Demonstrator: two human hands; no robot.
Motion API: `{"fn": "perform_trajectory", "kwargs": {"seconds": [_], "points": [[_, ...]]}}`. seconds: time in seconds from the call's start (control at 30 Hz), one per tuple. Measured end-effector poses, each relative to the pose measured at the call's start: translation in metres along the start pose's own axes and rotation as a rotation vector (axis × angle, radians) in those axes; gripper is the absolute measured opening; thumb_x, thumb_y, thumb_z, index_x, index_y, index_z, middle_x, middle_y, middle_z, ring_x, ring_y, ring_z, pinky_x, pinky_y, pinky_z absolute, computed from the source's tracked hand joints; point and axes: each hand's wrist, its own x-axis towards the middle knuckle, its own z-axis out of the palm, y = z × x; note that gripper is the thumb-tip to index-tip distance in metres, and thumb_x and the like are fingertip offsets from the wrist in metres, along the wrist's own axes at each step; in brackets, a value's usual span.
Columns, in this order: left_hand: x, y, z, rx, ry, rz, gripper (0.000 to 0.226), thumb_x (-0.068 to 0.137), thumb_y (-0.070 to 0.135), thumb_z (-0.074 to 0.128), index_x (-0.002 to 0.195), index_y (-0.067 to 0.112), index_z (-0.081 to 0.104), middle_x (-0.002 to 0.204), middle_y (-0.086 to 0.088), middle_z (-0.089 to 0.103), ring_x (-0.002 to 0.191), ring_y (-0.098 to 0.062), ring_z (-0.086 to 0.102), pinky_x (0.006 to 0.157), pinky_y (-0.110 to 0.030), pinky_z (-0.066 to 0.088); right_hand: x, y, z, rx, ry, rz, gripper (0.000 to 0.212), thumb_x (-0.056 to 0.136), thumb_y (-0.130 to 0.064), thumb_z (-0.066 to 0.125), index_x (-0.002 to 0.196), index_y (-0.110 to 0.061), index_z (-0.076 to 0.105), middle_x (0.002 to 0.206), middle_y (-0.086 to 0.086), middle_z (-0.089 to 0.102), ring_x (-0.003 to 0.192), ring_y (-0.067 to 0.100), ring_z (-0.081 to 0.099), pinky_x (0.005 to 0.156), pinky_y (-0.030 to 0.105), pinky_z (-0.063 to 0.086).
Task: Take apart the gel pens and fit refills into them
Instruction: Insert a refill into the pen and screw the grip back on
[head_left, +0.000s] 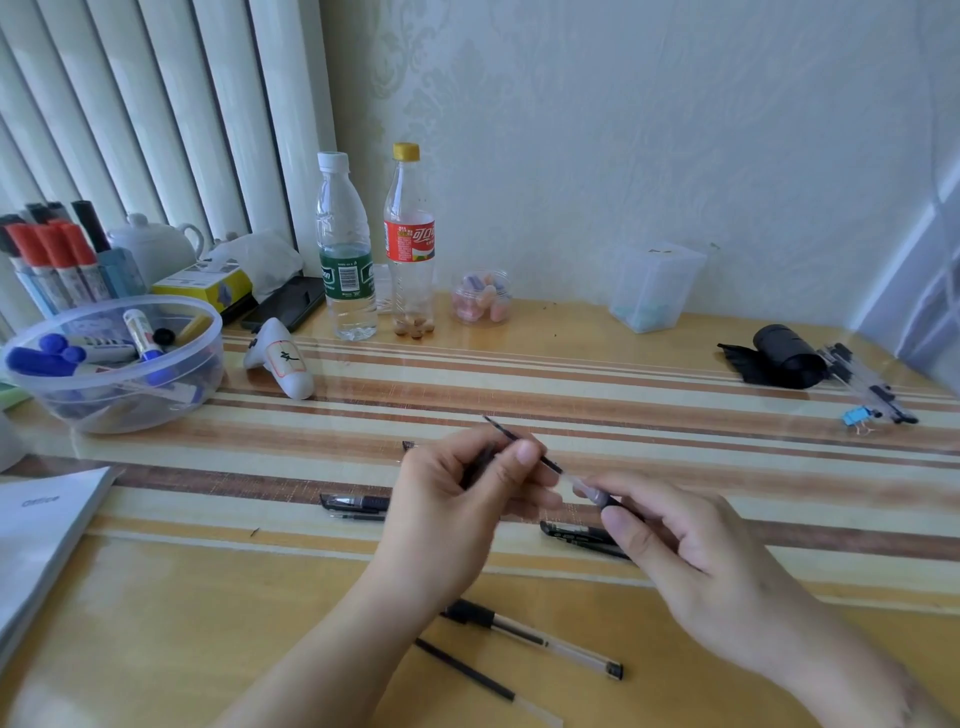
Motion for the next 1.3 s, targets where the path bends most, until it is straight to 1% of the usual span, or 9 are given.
{"fn": "perform_trajectory", "kwargs": {"seconds": [0.07, 0.13, 0.23, 0.43, 0.73, 0.93, 1.07, 1.2, 1.3], "points": [[-0.005, -0.002, 0.004, 0.068, -0.116, 0.009, 0.015, 0.088, 0.02, 0.064, 0.085, 0.008, 0.072, 0.07, -0.01, 0.072, 0.063, -0.022, 0.071, 0.059, -0.031, 0.057, 0.0, -0.004, 0.004, 0.072, -0.003, -0.017, 0.028, 0.093, -0.053, 0.042, 0.113, -0.042, 0.059, 0.093, -0.001, 0.072, 0.084, 0.022, 0.066, 0.075, 0.045, 0.053], [-0.007, -0.004, 0.006, 0.111, -0.185, -0.007, 0.013, 0.087, 0.021, 0.065, 0.088, 0.01, 0.073, 0.071, -0.011, 0.071, 0.063, -0.021, 0.07, 0.061, -0.035, 0.056, 0.0, -0.006, 0.006, 0.142, 0.021, -0.043, 0.021, 0.096, -0.045, 0.045, 0.105, -0.035, 0.062, 0.083, -0.005, 0.071, 0.07, 0.014, 0.063, 0.062, 0.029, 0.049], [-0.007, -0.004, 0.005, 0.103, -0.173, -0.032, 0.016, 0.081, 0.028, 0.069, 0.091, 0.016, 0.074, 0.073, -0.009, 0.074, 0.066, -0.02, 0.073, 0.061, -0.03, 0.057, 0.001, -0.011, 0.006, 0.208, 0.054, -0.058, 0.016, 0.096, -0.034, 0.046, 0.097, -0.031, 0.062, 0.072, -0.017, 0.065, 0.064, 0.002, 0.058, 0.06, 0.008, 0.039], [-0.004, -0.002, 0.0, 0.084, -0.128, -0.038, 0.021, 0.078, 0.024, 0.07, 0.093, 0.011, 0.075, 0.075, -0.015, 0.075, 0.064, -0.021, 0.072, 0.061, -0.027, 0.056, 0.0, -0.002, -0.005, -0.052, 0.142, -0.071, 0.025, 0.089, -0.06, 0.044, 0.102, -0.045, 0.059, 0.068, 0.003, 0.063, 0.056, 0.018, 0.054, 0.052, 0.041, 0.044], [-0.007, -0.001, 0.003, 0.137, -0.201, -0.064, 0.013, 0.081, 0.021, 0.068, 0.089, 0.012, 0.074, 0.073, -0.011, 0.074, 0.058, -0.017, 0.07, 0.057, -0.025, 0.055, -0.001, -0.011, -0.009, -0.289, 0.145, -0.128, 0.022, 0.09, -0.053, 0.046, 0.1, -0.04, 0.06, 0.074, -0.021, 0.064, 0.06, 0.006, 0.058, 0.048, 0.034, 0.048], [-0.009, -0.001, 0.003, 0.309, -0.26, -0.095, 0.008, 0.086, 0.022, 0.069, 0.086, 0.018, 0.076, 0.072, 0.0, 0.073, 0.059, -0.015, 0.069, 0.059, -0.03, 0.055, 0.0, -0.015, -0.008, -0.435, 0.116, -0.198, 0.014, 0.089, -0.043, 0.059, 0.101, -0.036, 0.062, 0.081, -0.019, 0.062, 0.063, 0.007, 0.06, 0.046, 0.031, 0.047], [-0.011, -0.002, 0.001, 0.558, -0.294, -0.034, 0.007, 0.086, 0.028, 0.07, 0.087, 0.026, 0.076, 0.06, 0.004, 0.07, 0.05, 0.001, 0.06, 0.052, -0.015, 0.045, -0.002, -0.016, -0.01, -0.468, 0.145, -0.146, 0.027, 0.074, -0.04, 0.073, 0.094, -0.028, 0.059, 0.073, -0.019, 0.063, 0.055, -0.013, 0.049, 0.046, 0.009, 0.037], [-0.013, 0.0, 0.002, 0.559, -0.319, -0.022, 0.016, 0.086, 0.028, 0.069, 0.1, 0.032, 0.076, 0.059, 0.003, 0.069, 0.05, 0.002, 0.059, 0.053, -0.007, 0.037, -0.002, -0.014, -0.011, -0.506, 0.166, -0.195, 0.014, 0.077, -0.035, 0.078, 0.081, -0.027, 0.067, 0.065, -0.017, 0.064, 0.054, 0.002, 0.053, 0.041, 0.024, 0.043], [-0.013, -0.002, 0.003, 0.544, -0.306, -0.001, 0.016, 0.086, 0.026, 0.07, 0.1, 0.033, 0.075, 0.065, 0.001, 0.071, 0.057, -0.006, 0.067, 0.055, -0.012, 0.045, 0.0, -0.012, -0.012, -0.505, 0.146, -0.194, 0.024, 0.09, -0.047, 0.055, 0.081, -0.03, 0.07, 0.062, -0.017, 0.063, 0.054, 0.005, 0.057, 0.04, 0.027, 0.041]]}}
